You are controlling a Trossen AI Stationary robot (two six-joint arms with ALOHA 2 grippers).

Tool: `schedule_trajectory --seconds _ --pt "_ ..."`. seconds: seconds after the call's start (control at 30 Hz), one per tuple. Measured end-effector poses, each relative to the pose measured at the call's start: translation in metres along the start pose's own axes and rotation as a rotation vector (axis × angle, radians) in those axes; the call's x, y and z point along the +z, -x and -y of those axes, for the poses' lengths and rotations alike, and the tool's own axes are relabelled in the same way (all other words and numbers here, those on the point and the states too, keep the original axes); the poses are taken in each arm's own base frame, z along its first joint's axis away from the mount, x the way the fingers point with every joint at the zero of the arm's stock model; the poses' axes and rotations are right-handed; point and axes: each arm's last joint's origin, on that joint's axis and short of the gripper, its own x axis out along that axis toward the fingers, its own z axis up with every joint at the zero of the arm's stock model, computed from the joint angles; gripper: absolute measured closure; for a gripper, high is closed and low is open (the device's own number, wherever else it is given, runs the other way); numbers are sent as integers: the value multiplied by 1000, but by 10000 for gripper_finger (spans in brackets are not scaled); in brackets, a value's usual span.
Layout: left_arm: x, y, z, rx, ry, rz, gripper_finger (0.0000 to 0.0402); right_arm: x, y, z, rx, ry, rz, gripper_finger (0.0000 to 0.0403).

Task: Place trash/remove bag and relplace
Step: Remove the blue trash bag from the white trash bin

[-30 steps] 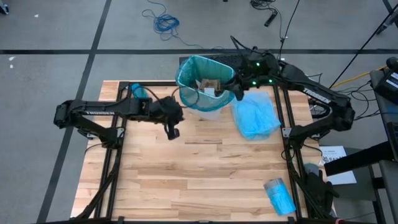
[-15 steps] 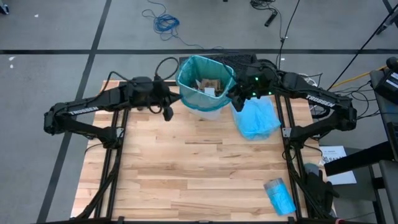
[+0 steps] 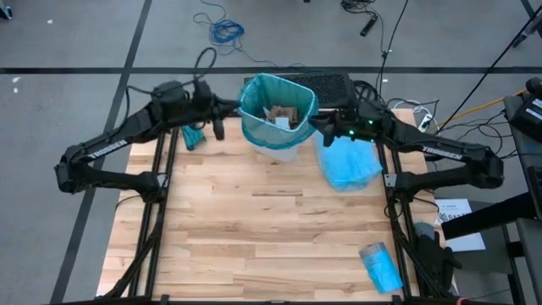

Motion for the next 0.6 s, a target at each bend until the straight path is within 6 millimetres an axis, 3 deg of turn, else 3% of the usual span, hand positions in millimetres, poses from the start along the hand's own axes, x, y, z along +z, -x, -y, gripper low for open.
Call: schedule_trajectory --seconds 0.33,0.6 --pt "-29 -23 -56 205 38 -193 402 0 13 10 -147 -65 50 305" --pt "-31 -26 -84 239 72 -162 402 0 9 11 -141 -109 56 305"
